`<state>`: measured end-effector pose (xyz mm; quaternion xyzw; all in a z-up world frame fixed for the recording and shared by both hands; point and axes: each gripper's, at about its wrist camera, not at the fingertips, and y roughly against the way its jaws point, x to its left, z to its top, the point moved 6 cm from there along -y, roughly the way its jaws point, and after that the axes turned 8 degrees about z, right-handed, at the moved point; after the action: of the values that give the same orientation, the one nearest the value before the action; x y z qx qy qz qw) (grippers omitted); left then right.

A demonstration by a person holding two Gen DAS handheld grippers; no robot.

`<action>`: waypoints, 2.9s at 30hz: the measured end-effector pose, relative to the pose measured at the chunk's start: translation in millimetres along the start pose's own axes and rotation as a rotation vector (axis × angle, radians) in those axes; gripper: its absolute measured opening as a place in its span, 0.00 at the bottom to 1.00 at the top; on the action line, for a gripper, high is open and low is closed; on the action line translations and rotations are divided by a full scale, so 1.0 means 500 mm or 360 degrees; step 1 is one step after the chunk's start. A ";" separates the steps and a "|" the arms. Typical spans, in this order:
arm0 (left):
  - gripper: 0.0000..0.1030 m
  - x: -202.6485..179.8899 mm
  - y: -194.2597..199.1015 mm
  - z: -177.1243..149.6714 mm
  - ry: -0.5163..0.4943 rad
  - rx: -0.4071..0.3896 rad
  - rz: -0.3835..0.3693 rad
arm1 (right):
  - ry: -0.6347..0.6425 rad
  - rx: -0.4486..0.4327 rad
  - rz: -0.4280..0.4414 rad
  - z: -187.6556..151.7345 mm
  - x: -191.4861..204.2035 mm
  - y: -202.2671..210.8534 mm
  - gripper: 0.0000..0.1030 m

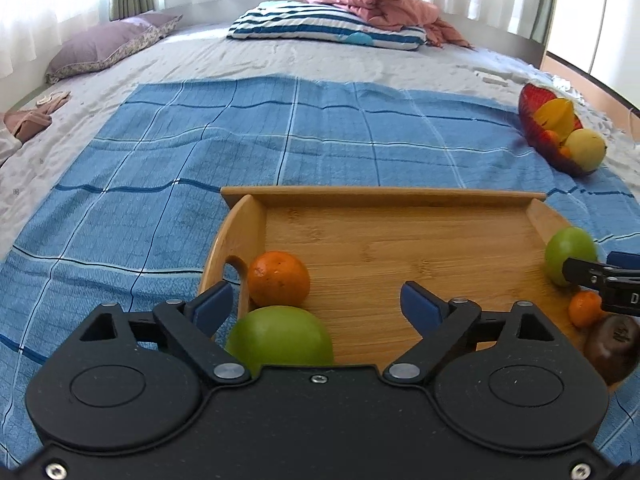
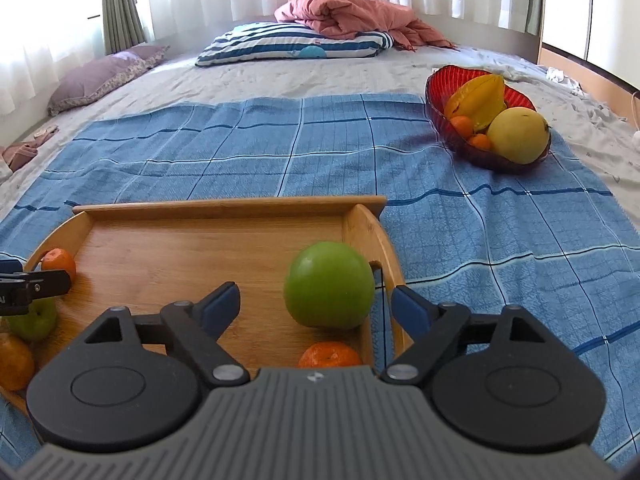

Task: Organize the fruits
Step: 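Withdraw both open grippers toward the dark red dates in front of the tray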

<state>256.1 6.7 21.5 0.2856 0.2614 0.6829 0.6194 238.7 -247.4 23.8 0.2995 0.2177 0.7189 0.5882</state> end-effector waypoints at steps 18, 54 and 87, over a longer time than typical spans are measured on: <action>0.94 -0.025 0.100 -0.042 -0.0027 -0.0120 -0.0136 | 0.0058 -0.0118 0.0047 -0.032 0.024 0.070 0.94; 0.98 -0.061 0.217 -0.179 -0.0059 -0.0247 -0.0205 | 0.0258 -0.0421 -0.0056 -0.163 0.095 0.194 1.00; 0.96 -0.089 0.228 -0.276 -0.0087 -0.0236 -0.0185 | 0.0212 -0.0439 -0.0020 -0.278 0.089 0.217 0.89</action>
<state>81.1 -48.8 3.0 0.2417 0.2094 0.6552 0.6844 60.1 -221.8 2.9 0.1663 0.1574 0.7566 0.6125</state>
